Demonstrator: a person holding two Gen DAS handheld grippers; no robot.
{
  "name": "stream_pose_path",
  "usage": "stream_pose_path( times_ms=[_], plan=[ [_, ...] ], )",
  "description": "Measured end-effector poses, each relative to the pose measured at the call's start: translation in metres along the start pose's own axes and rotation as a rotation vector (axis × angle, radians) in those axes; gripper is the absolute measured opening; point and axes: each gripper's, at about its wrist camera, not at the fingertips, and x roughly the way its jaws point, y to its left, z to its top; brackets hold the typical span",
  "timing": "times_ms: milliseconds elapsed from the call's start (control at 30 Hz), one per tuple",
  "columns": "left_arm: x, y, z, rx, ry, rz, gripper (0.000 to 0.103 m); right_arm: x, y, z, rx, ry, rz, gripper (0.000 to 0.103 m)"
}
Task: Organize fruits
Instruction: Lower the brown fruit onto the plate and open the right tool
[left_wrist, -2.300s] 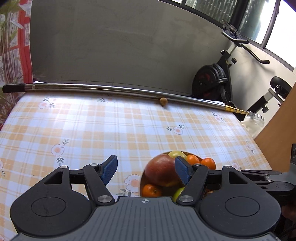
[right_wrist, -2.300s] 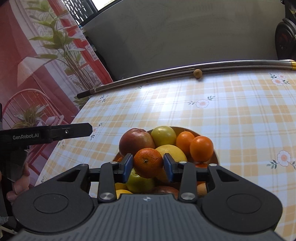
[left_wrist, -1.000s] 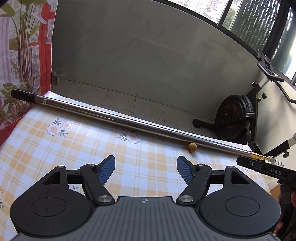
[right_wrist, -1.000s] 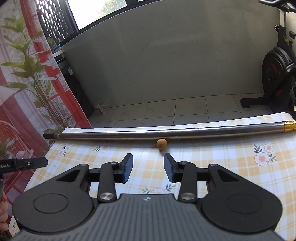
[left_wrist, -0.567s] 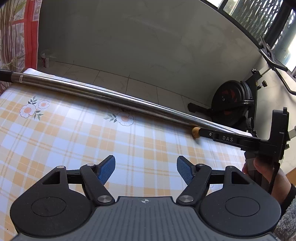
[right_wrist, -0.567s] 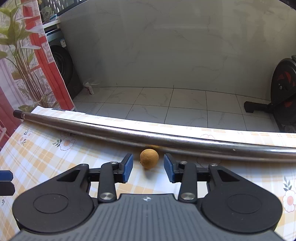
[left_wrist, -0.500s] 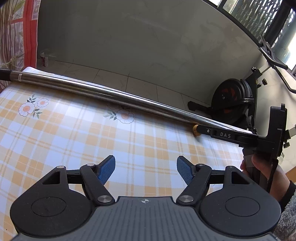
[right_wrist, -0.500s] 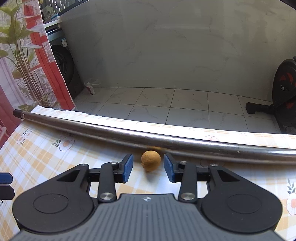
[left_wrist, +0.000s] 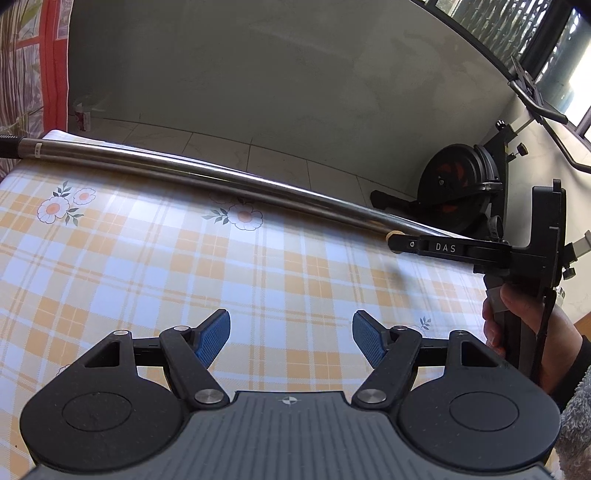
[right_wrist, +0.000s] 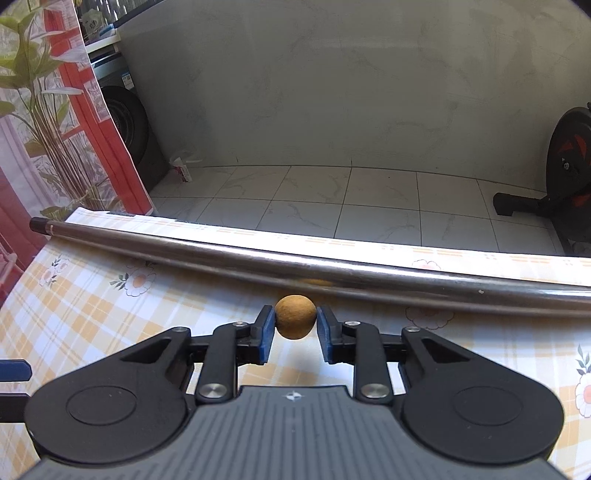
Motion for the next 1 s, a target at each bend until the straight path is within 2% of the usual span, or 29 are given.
stream_pose_path(
  times_ms=[233, 567, 833, 1000],
  plan=[
    [-0.025, -0.015, -0.009, 0.044, -0.014, -0.023, 0.075, -0.062, 0.01, -0.014, -0.003, -0.038, 0.075, 0.027],
    [-0.056, -0.037, -0.031, 0.098, 0.013, -0.106, 0.075, -0.151, 0.043, -0.071, -0.082, -0.03, 0.159, 0.027],
    [-0.064, -0.049, -0.05, 0.171, 0.043, -0.142, 0.075, -0.185, 0.056, -0.112, -0.069, -0.019, 0.243, 0.027],
    [-0.071, -0.057, -0.061, 0.225, 0.035, -0.152, 0.075, -0.194, 0.056, -0.133, -0.072, 0.0, 0.241, 0.027]
  ],
)
